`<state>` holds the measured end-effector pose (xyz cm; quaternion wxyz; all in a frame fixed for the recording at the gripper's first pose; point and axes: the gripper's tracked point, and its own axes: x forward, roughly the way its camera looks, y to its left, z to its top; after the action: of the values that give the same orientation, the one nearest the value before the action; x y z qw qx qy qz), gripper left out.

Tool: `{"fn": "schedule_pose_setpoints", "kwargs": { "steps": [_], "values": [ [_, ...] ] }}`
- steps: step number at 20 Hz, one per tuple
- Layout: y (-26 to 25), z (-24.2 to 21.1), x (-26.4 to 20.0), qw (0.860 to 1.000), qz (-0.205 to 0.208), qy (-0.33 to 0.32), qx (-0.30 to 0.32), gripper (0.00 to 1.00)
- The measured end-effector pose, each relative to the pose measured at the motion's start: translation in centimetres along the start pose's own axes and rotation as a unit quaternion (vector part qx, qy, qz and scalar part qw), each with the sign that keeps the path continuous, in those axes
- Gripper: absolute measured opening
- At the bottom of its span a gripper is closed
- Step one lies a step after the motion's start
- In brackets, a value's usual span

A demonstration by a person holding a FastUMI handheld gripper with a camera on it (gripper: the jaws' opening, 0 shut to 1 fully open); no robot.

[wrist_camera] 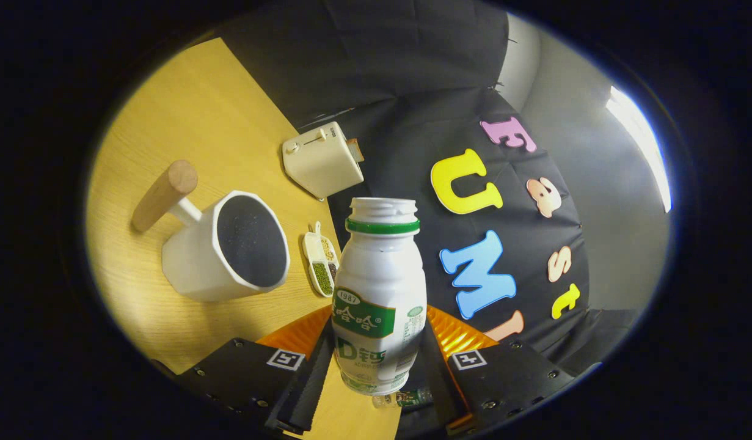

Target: Take the bottle from table, then pour the juice into the cup, finally place the bottle on the coaster

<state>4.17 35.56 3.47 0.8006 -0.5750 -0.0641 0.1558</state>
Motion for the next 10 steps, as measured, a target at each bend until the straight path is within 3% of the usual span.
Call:
{"fn": "schedule_pose_setpoints", "kwargs": {
  "steps": [6, 10],
  "values": [
    [0.6, -0.6, 0.0, 0.997, 0.014, 0.004, 0.070, 0.72],
    [0.5, -1.1, 0.3, 0.989, 0.020, 0.003, 0.149, 0.72]
  ]
}}
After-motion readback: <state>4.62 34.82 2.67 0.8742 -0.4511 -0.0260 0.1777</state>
